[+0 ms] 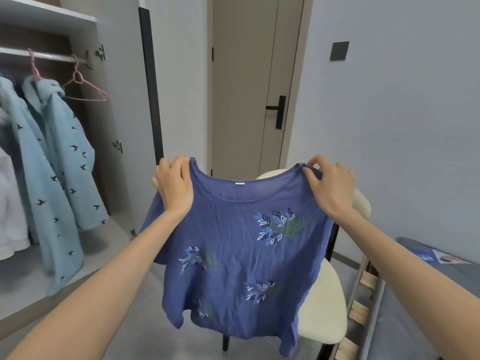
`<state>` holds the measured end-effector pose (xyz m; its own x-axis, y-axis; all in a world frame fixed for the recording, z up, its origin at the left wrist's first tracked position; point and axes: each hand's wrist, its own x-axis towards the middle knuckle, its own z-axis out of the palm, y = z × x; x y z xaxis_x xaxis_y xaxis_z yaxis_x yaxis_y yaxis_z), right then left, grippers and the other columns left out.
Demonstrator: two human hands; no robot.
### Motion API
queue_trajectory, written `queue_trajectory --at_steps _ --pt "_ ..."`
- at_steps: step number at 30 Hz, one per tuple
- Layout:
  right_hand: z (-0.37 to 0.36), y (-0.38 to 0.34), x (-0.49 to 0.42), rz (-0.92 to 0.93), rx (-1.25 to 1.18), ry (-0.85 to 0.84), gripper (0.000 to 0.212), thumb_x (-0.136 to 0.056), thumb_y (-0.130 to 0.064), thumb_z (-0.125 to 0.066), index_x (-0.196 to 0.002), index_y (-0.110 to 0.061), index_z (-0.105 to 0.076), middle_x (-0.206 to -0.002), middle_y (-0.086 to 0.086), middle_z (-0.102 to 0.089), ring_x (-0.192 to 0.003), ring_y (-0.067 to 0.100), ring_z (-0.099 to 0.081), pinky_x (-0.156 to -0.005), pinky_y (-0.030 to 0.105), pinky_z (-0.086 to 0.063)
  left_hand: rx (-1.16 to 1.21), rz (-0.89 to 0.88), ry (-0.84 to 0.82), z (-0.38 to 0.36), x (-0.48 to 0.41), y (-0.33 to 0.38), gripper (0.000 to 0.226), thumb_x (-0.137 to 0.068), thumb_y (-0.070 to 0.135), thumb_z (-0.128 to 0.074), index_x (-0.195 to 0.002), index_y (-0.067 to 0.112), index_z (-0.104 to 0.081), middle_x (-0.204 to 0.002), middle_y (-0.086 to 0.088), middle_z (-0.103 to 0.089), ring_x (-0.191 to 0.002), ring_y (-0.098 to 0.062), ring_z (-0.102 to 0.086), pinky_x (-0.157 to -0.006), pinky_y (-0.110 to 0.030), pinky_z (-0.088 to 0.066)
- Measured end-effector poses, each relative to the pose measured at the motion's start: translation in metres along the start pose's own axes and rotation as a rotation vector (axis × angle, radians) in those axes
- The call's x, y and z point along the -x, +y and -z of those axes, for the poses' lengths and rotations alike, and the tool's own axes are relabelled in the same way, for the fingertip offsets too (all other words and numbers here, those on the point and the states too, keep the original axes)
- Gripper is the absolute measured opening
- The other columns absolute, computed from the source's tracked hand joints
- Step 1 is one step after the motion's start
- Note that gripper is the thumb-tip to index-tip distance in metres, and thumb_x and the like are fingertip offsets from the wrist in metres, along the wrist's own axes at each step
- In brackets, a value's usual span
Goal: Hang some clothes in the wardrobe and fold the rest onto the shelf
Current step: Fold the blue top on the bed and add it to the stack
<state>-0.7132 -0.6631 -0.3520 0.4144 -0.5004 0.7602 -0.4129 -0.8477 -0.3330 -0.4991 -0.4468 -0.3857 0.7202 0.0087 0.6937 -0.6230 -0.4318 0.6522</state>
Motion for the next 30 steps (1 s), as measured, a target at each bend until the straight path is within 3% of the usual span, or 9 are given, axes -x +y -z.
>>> queue_trajectory --at_steps 3,8,13,19,27,30 --pt "0.036 0.009 -0.009 -0.042 0.007 0.098 0.018 -0.096 -0.037 -0.051 -0.098 -0.023 -0.062 -0.073 0.000 -0.060 -0.091 0.030 -0.051 -0.083 0.036 -0.025 0.044 -0.094 -0.001 0.000 -0.008 0.038 0.029 -0.102 0.024 -0.038 -0.097 0.012 -0.064 -0.095 -0.011 -0.052 -0.095 -0.029 -0.046 -0.081 -0.032 -0.023" --pt "0.117 0.026 -0.021 -0.074 0.025 0.262 0.015 -0.095 -0.036 -0.055 -0.095 -0.025 -0.065 -0.067 -0.013 -0.047 -0.094 0.026 -0.049 -0.082 0.033 -0.021 0.228 -0.175 0.010 0.001 -0.004 0.117 0.027 -0.101 0.020 -0.039 -0.093 0.012 -0.063 -0.087 -0.004 -0.043 -0.090 -0.025 -0.042 -0.079 -0.029 -0.020" --pt "0.213 0.039 -0.016 -0.134 0.075 0.433 0.016 -0.092 -0.040 -0.058 -0.094 -0.027 -0.068 -0.074 -0.009 -0.056 -0.100 0.020 -0.045 -0.084 0.033 -0.021 0.411 -0.245 -0.023 0.006 0.016 0.197 0.028 -0.101 0.023 -0.040 -0.094 0.012 -0.065 -0.087 -0.003 -0.044 -0.089 -0.023 -0.041 -0.080 -0.031 -0.024" --pt "0.330 0.051 0.010 -0.158 0.248 0.637 0.019 -0.090 -0.043 -0.058 -0.094 -0.029 -0.070 -0.086 -0.005 -0.070 -0.099 0.018 -0.045 -0.073 0.029 -0.014 0.617 -0.317 -0.106 0.025 0.057 0.288 0.030 -0.102 0.024 -0.040 -0.101 0.008 -0.065 -0.089 -0.004 -0.041 -0.088 -0.018 -0.035 -0.081 -0.028 -0.019" --pt "0.439 0.058 0.058 -0.163 0.401 0.876 0.017 -0.089 -0.043 -0.059 -0.092 -0.031 -0.070 -0.086 -0.011 -0.069 -0.087 0.006 -0.035 -0.071 0.028 -0.012 0.848 -0.324 -0.096 0.057 0.106 0.375 0.032 -0.102 0.027 -0.039 -0.102 0.007 -0.064 -0.094 -0.003 -0.041 -0.091 -0.015 -0.034 -0.082 -0.030 -0.026" --pt "0.456 0.066 0.074 -0.166 0.435 0.925 0.018 -0.088 -0.045 -0.059 -0.092 -0.032 -0.070 -0.087 -0.012 -0.070 -0.090 0.009 -0.041 -0.071 0.029 -0.012 0.866 -0.357 -0.090 0.058 0.123 0.389 0.032 -0.102 0.027 -0.039 -0.101 0.008 -0.064 -0.093 -0.004 -0.042 -0.089 -0.021 -0.039 -0.082 -0.035 -0.032"
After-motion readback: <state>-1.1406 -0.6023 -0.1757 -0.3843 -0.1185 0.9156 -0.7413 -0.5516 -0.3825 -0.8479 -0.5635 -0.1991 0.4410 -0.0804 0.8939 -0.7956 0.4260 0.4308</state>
